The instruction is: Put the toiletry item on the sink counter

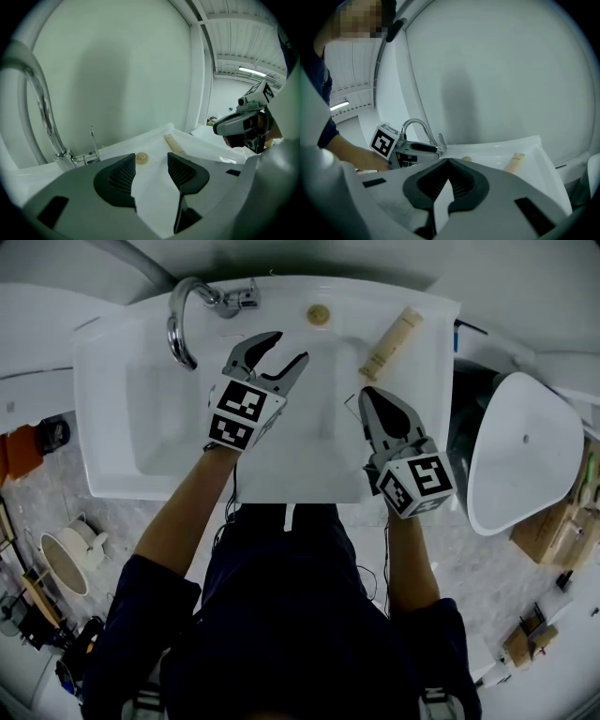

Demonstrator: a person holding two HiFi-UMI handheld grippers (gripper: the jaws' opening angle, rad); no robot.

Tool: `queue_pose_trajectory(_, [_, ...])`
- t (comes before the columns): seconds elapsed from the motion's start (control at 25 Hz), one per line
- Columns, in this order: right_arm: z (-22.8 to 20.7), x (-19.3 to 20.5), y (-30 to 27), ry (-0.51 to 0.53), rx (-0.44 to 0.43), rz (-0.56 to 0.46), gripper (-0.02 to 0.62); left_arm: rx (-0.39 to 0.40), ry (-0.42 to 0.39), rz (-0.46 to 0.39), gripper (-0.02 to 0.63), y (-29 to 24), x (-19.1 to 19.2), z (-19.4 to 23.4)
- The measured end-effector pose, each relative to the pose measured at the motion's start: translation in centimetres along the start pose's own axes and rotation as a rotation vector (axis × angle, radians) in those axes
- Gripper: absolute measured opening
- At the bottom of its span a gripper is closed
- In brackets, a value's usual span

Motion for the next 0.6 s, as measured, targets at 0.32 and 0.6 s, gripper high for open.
queue_pose_trajectory(0.32, [2.6,0.0,1.9,0.022,-0.023,-0.005,0.005,-0.026,0.004,-0.061,0.232,4.4,-0.7,-1.4])
queue_pose_trajectory(0.6, [3.6,-0.4,3.3,0.046,-0.04,-0.015,0.005,-0.042,0.01,-0.086,0.229,6.8,-0.8,-2.7])
Point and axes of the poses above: the fingertips, and each gripper's own axes: y backward along the fingers, z to its left, x out of its underside, the point moved 5 cm from there along y, backward along the fingers, and after that the axes turned 5 degrees about y, right-handed, at the moved point
